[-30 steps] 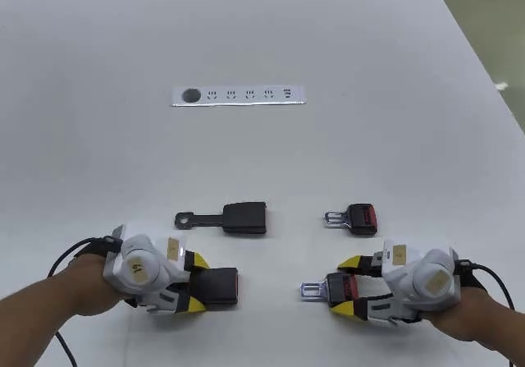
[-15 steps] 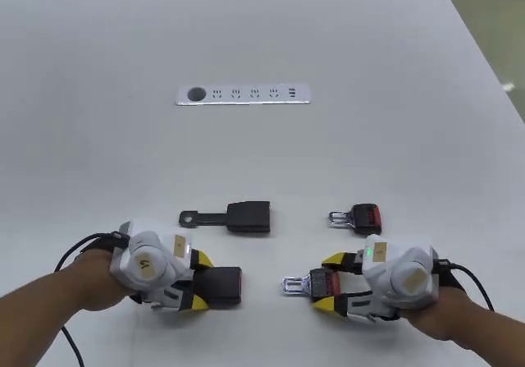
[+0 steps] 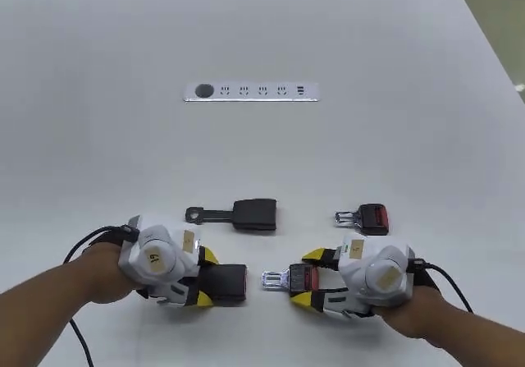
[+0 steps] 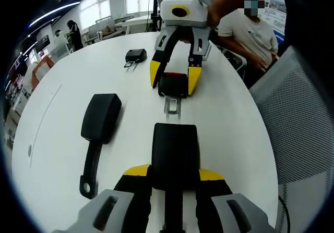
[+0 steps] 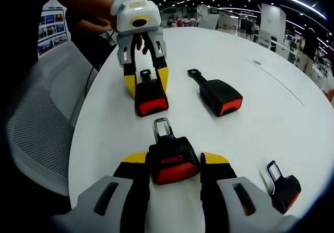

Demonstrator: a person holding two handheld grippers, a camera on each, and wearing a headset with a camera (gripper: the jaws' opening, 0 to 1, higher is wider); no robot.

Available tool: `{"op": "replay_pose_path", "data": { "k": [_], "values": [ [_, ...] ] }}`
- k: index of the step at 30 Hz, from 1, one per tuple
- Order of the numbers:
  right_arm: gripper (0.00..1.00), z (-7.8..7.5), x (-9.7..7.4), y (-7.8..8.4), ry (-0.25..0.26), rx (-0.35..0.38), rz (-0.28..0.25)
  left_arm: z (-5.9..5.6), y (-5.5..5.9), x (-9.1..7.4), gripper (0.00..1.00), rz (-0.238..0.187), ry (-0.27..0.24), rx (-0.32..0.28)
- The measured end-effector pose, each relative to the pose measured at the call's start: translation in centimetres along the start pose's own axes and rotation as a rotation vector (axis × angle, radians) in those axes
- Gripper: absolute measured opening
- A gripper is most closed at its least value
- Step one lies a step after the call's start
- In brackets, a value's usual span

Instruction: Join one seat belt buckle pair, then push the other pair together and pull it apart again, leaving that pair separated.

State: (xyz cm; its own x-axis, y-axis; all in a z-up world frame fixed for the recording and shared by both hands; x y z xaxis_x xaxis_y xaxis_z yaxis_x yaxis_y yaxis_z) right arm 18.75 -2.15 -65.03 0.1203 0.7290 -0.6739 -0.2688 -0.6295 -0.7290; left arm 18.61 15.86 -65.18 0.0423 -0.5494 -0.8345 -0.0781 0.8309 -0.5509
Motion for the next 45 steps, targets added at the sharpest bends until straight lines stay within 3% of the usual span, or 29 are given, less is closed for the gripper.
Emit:
{"op": "replay_pose_path", "data": {
  "k": [11,22,23,39,45],
  "values": [
    [0.36,0.5,1.9,-0.2,-0.004,-0.006,-0.022,0.1,0.0,0.1,0.32,0.009,-0.002,-0.009],
    [0.36,1.6,3.7,-1.5,-0.031,-0.028,-0.045,0.0,-0.3,0.2,0.32,0.014,-0.002,-0.019],
    [0.36,1.5,3.7,-1.4,-0.028,-0.039,-0.037,0.0,-0.3,0.2,0.32,0.027,0.001,0.002],
    [0.35,2.2,3.2,-2.1,-0.009,-0.01,-0.056,0.0,-0.4,0.3,0.32,0.05,-0.007,-0.002],
    [0.35,2.5,4.5,-2.8,-0.011,-0.011,-0.058,0.1,-0.5,0.3,0.31,0.06,-0.001,0.005]
  ]
}}
Point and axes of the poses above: the centre of the closed fingertips' face, and the gripper's own axes: x roughly forward along the fingers, z roughly to its left, y roughly out of its underside, the point moved 5 cm from there along -x, roughly backward along the fingers, and after that the axes turned 4 degrees about -y, right-handed, at the moved point
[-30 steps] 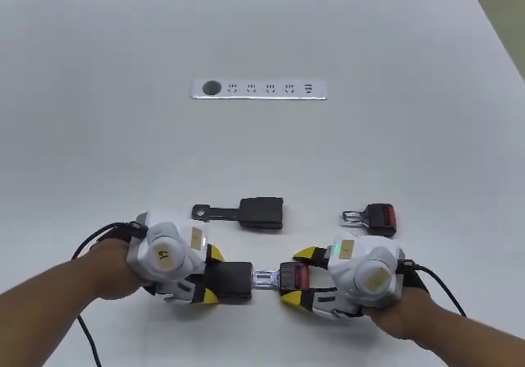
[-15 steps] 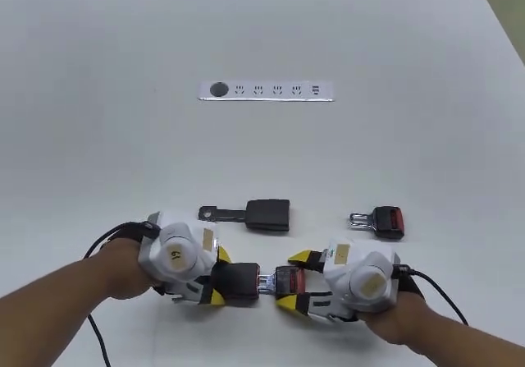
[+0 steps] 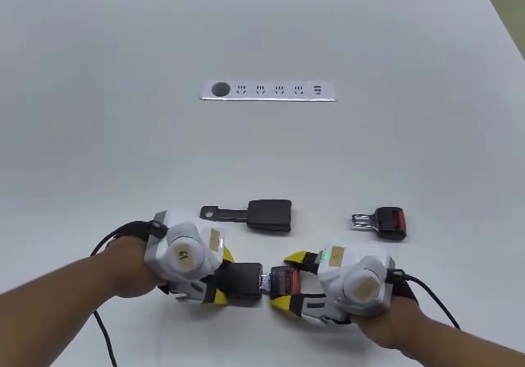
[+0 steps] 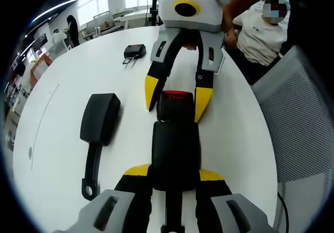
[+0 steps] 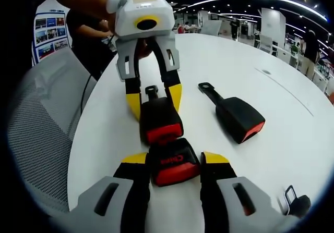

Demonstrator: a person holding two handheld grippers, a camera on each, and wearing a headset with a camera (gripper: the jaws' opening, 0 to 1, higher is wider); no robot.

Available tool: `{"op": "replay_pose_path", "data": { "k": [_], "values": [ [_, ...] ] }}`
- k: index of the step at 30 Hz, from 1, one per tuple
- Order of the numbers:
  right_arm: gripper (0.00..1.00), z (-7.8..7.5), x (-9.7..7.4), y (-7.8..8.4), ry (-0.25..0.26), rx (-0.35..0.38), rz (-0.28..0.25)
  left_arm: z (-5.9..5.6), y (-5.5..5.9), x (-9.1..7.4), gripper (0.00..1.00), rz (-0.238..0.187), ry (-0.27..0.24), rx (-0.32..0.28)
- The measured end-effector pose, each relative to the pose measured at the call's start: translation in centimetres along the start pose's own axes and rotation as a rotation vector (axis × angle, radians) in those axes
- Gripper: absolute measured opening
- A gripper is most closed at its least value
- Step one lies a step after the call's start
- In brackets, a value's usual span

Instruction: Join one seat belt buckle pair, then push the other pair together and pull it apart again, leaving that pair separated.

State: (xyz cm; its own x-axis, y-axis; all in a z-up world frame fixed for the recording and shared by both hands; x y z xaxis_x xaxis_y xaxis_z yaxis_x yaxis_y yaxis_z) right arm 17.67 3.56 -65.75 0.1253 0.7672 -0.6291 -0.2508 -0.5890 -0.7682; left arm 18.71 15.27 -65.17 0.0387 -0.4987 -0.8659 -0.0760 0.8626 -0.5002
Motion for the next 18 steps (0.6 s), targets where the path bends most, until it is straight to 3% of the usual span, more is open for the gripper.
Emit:
{"op": "replay_pose_path", "data": {
  "k": [5,18],
  "values": [
    [0.35,-0.24,0.04,-0.14,-0.002,-0.004,0.009,0.46,0.18,-0.1,0.31,0.006,0.004,0.005],
    [0.35,-0.38,-0.13,0.2,-0.004,-0.012,0.025,0.13,0.05,-0.15,0.32,-0.008,0.012,0.018]
  ]
}}
Point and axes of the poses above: the centre of the closed fingertips' face, and the gripper's own axes: x roughly forward along the fingers, z roughly to its left, y roughly out of its underside, the point moved 5 cm from there along -x, roughly backward along the fingers, and after that the axes turned 4 degrees about -y, right-handed, at the moved point
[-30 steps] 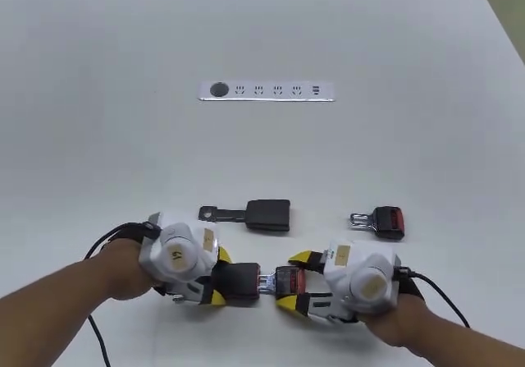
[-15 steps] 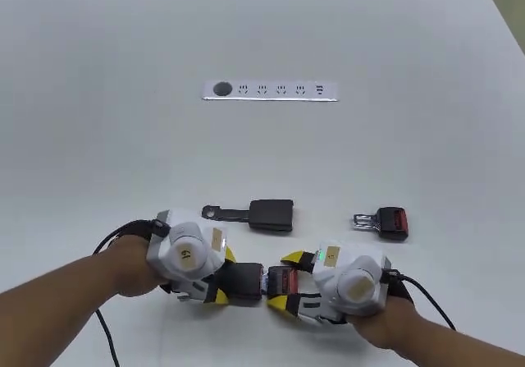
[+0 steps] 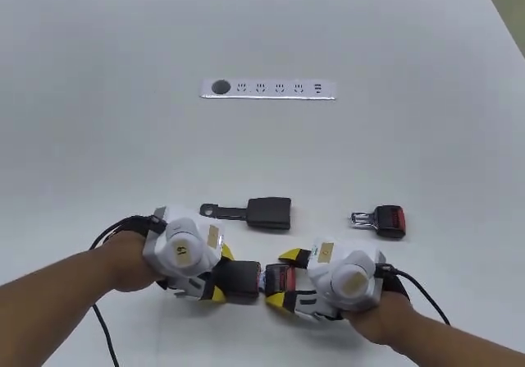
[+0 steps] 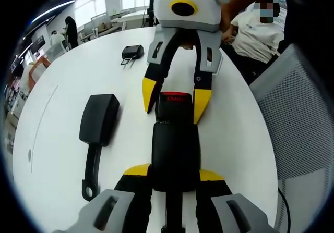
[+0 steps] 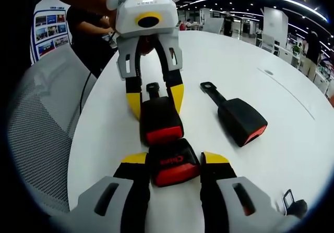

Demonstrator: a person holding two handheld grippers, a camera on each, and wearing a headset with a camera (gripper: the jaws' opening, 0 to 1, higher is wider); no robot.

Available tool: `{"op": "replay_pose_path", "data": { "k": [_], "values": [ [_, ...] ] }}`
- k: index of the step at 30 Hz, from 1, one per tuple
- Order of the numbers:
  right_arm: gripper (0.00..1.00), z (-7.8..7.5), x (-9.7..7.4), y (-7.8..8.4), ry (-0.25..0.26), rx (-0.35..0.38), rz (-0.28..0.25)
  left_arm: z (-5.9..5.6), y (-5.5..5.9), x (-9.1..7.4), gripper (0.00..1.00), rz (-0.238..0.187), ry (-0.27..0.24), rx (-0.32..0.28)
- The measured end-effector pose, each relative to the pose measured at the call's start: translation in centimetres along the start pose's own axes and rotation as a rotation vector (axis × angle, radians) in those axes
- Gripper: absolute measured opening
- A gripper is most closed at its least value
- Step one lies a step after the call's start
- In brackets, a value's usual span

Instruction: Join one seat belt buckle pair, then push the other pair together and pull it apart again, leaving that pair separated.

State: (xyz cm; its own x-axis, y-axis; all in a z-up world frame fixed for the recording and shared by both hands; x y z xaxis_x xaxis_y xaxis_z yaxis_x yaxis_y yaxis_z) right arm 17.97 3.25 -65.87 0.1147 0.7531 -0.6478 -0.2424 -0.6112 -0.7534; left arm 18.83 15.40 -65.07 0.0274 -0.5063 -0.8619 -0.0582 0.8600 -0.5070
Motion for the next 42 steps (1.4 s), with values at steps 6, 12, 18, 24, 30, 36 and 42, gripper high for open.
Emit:
{"op": "replay_pose_path", "data": {
  "k": [6,12,18,24,30,36,42],
  "values": [
    [0.35,-0.33,-0.33,0.3,-0.034,-0.033,0.002,-0.21,0.03,-0.02,0.32,-0.011,-0.003,0.005],
    [0.35,-0.23,-0.48,0.36,-0.034,-0.043,-0.011,-0.31,0.11,-0.05,0.32,-0.03,-0.009,0.003],
    [0.34,-0.22,-0.5,0.43,-0.043,-0.044,-0.036,-0.38,0.04,-0.02,0.32,-0.055,-0.004,-0.003],
    [0.34,-0.21,-0.65,0.25,-0.062,-0.045,-0.067,-0.26,0.43,-0.05,0.32,-0.084,-0.003,-0.008],
    [0.33,-0.23,-0.72,0.09,-0.076,-0.048,-0.089,-0.16,0.52,-0.11,0.32,-0.111,0.008,-0.011],
    [0.33,-0.19,-0.85,-0.1,-0.081,-0.051,-0.107,-0.04,0.53,-0.06,0.31,-0.118,0.025,-0.008],
    [0.33,-0.26,-0.89,-0.15,-0.09,-0.054,-0.116,0.06,0.59,-0.06,0.31,-0.127,0.028,-0.013]
  ]
}}
Point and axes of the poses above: the centre of the closed fingertips' face, and the gripper's own axes: x roughly forward along the fingers, z roughly to its left, y roughly out of its underside, the point moved 5 cm from there along -x, roughly backward along the fingers, and after that the axes turned 4 degrees about -y, right-handed, at the moved point
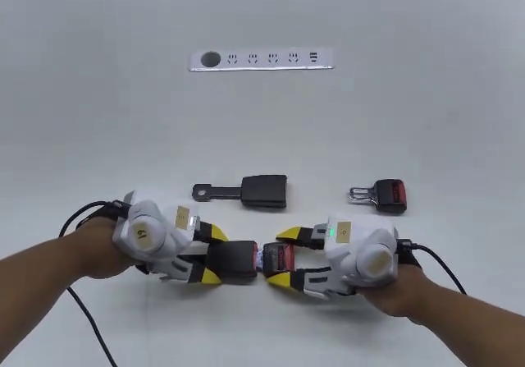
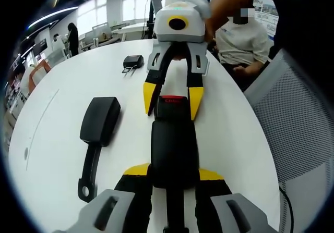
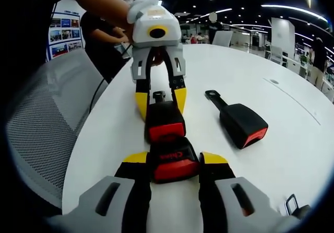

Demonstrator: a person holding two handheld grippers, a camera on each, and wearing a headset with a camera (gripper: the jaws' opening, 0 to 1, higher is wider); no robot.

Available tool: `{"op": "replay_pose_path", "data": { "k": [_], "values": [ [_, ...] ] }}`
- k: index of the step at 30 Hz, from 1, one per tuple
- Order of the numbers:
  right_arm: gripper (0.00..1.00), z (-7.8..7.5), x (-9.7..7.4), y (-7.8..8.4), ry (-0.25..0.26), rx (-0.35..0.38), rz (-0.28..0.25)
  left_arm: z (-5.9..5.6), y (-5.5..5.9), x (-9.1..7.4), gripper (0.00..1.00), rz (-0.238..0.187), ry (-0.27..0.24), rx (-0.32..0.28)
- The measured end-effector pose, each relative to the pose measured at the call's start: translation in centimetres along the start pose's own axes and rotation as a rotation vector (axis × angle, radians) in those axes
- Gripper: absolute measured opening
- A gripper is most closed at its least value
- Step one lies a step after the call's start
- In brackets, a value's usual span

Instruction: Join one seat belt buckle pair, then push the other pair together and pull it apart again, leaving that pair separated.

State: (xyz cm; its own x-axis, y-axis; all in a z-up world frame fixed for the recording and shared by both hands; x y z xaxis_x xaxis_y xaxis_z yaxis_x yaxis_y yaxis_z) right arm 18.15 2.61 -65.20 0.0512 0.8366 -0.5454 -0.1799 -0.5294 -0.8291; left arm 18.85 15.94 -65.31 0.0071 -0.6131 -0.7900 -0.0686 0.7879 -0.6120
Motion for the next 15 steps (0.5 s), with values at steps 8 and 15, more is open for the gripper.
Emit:
{"op": "replay_pose_path", "data": {
  "k": [8,15],
  "values": [
    [0.33,-0.07,0.01,0.27,0.013,0.012,-0.015,0.02,-0.04,0.02,0.31,-0.007,0.003,0.0],
    [0.33,0.09,0.13,0.0,0.021,-0.008,0.002,-0.03,-0.15,0.02,0.31,0.004,-0.003,0.009]
  ]
}}
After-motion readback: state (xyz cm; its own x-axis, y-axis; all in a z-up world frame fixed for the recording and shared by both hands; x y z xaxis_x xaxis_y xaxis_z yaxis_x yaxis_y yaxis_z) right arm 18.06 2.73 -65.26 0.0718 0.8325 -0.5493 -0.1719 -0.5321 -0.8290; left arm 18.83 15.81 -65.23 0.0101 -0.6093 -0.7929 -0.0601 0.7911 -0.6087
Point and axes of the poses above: the centre of the closed fingertips' face, and the gripper's own axes: x roughly forward along the fingers, z roughly to its left, y roughly out of its underside, the point moved 5 cm from there along -x, roughly backward along the fingers, and after that the axes turned 4 degrees about -y, right-handed, at the moved point
